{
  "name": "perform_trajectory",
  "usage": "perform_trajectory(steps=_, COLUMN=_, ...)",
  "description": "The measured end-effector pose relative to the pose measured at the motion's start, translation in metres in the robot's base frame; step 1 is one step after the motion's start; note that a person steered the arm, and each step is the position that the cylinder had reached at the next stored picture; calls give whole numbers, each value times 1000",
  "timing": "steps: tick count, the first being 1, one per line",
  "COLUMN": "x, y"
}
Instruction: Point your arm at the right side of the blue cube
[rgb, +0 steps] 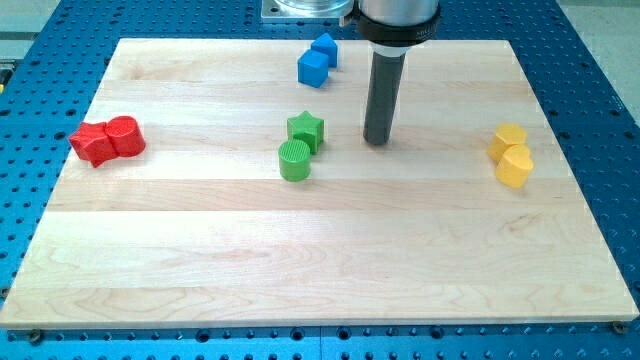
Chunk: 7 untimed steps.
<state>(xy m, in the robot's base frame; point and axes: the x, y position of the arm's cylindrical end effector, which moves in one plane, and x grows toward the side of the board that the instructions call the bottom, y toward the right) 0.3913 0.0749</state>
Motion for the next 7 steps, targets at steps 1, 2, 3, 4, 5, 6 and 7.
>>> perform_trajectory(steps=1, x=0, y=0)
perform_trajectory(steps=2, x=3, y=-6)
perform_trajectory(steps=3, x=3, y=-6)
perform_trajectory(steps=4, x=3, y=-6)
perform_trajectory(steps=5, x=3, y=-6)
perform_trajectory(steps=6, x=0, y=-6)
perform_trajectory(steps=7, x=-9, y=-6)
